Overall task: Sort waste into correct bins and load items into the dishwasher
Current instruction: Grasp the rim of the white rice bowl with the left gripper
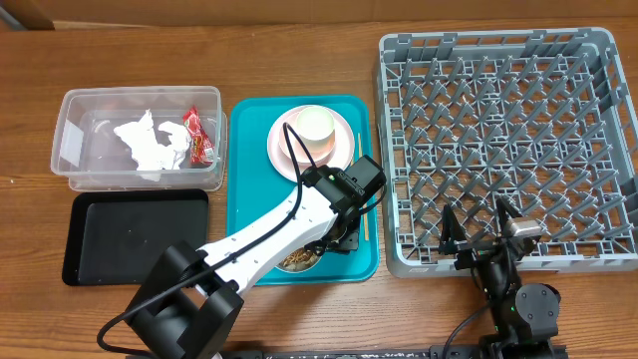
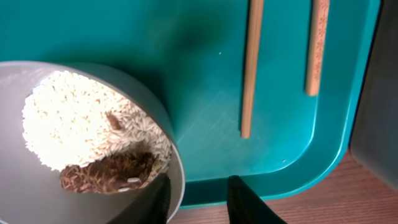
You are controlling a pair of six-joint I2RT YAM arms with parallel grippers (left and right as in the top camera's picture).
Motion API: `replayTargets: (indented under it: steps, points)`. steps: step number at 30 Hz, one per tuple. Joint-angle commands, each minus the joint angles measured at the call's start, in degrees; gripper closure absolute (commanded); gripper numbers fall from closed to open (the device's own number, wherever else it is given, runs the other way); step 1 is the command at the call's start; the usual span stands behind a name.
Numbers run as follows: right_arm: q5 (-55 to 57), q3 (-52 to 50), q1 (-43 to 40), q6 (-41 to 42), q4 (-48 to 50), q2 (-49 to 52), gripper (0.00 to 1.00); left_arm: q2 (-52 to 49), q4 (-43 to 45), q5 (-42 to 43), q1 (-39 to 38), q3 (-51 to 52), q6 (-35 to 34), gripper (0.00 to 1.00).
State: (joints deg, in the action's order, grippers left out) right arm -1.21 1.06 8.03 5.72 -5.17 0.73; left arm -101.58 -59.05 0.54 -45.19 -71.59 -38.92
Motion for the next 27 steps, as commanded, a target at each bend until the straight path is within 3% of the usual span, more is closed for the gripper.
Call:
replayTargets:
  steps: [1, 27]
  points:
    - [0.3, -0.6, 0.4, -0.4, 0.3, -0.4, 0.0, 0.6, 1.2, -1.7, -0.2, 1.1, -0.6, 0.7]
    - [0.3, -0.6, 0.4, -0.3, 0.3, -0.4, 0.0, 0.6, 6.2, -6.5, -0.2, 4.9, -2.5, 0.8]
